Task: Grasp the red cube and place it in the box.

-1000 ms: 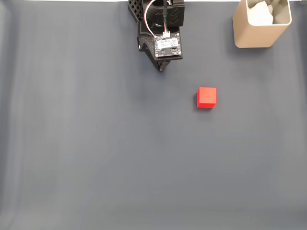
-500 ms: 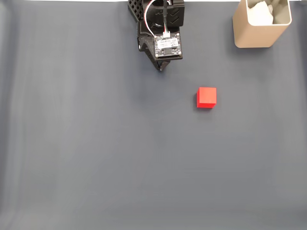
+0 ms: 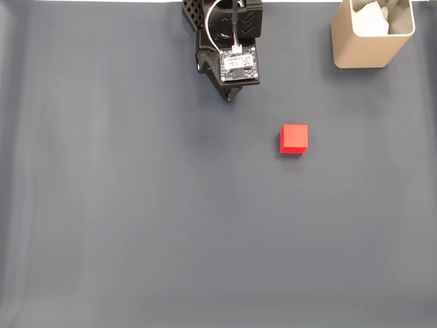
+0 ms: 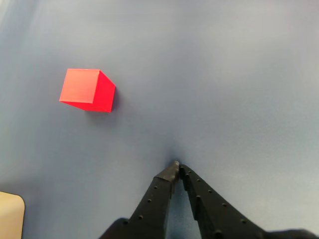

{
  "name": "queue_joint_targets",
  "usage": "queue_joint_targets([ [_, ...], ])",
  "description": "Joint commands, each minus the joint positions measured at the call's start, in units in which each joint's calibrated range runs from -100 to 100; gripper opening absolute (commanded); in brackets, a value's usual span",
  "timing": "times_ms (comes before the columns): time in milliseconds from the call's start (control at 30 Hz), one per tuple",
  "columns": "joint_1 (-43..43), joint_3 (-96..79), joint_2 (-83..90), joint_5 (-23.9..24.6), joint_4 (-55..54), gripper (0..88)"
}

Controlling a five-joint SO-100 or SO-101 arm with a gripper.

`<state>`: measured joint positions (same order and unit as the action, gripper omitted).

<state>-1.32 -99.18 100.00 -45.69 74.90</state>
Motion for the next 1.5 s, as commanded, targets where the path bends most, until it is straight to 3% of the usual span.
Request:
queue_joint_targets([
  [0,0.29,-0.64,-0.09,-0.1,0.89,0.8],
  [1467,-0.07,-0.64,-0.09,0.24,0.32,0.2],
])
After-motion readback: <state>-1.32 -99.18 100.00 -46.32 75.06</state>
